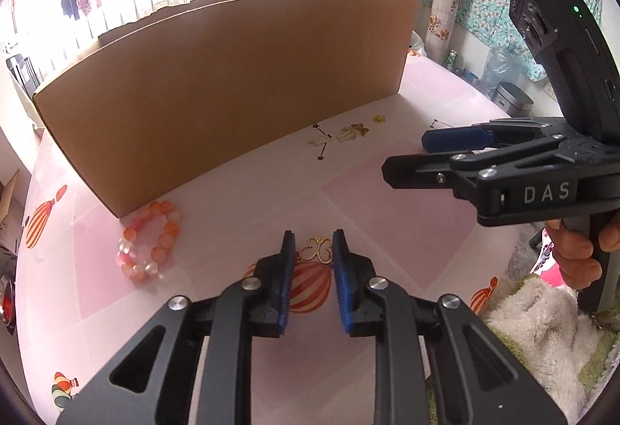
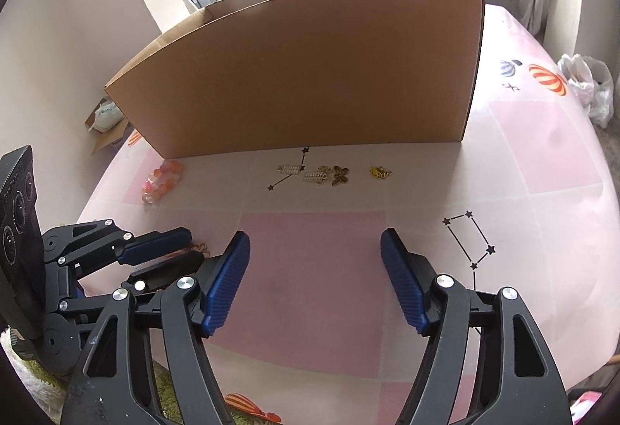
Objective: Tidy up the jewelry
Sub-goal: 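Open the left tool and raise it away from the butterfly charm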
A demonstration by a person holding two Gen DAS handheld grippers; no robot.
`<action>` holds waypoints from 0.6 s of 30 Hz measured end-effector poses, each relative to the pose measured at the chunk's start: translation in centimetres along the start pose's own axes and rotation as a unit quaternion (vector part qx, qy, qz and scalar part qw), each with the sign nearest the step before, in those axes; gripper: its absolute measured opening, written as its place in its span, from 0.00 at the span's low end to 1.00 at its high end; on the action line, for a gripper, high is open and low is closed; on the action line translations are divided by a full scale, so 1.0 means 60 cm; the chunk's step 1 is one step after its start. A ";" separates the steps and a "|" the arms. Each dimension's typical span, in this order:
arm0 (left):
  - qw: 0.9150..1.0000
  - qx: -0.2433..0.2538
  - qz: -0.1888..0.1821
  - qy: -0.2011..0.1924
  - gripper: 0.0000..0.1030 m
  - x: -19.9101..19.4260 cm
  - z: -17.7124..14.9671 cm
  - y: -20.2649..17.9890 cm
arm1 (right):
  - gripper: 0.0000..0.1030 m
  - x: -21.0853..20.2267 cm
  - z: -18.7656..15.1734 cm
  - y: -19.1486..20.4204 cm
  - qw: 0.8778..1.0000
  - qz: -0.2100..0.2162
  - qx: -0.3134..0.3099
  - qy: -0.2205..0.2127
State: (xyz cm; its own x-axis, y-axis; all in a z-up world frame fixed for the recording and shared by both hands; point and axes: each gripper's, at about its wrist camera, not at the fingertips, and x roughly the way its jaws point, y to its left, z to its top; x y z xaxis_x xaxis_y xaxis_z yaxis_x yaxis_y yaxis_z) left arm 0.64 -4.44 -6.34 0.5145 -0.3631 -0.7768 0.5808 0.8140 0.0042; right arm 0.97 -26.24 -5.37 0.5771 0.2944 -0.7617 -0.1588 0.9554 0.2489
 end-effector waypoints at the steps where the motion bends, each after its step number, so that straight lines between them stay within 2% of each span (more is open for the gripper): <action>1: 1.000 -0.002 0.002 0.000 0.28 -0.002 -0.002 0.001 | 0.70 0.001 0.000 0.000 1.000 0.004 -0.001 0.001; 4: 1.000 -0.004 0.008 0.002 0.41 -0.008 -0.009 0.006 | 0.81 0.003 0.001 0.001 1.000 0.017 -0.001 0.006; 6: 1.000 -0.005 0.019 0.003 0.53 -0.014 -0.013 0.009 | 0.89 0.004 0.001 -0.001 1.000 0.028 0.008 0.007; 7: 1.000 -0.006 0.022 0.004 0.55 -0.016 -0.014 0.011 | 0.92 0.004 0.001 -0.003 0.999 0.033 0.014 0.007; 9: 0.999 -0.011 0.031 0.007 0.65 -0.018 -0.017 0.016 | 0.92 0.004 0.002 -0.005 0.999 0.033 0.021 0.006; 16: 0.998 -0.039 0.036 0.018 0.81 -0.022 -0.032 0.036 | 0.92 0.006 0.004 0.001 0.999 0.032 0.027 0.013; 18: 0.998 -0.047 0.036 0.021 0.90 -0.022 -0.033 0.042 | 0.92 0.006 0.005 0.000 0.999 0.036 0.034 0.016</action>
State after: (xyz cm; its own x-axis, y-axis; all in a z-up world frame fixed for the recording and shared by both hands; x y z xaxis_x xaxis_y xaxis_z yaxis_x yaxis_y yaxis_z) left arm 0.16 -1.02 -6.57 0.5247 -0.2836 -0.8027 0.4799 0.8773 0.0037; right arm 1.45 -26.14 -5.47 0.5404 0.3632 -0.7590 -0.1425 0.9285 0.3428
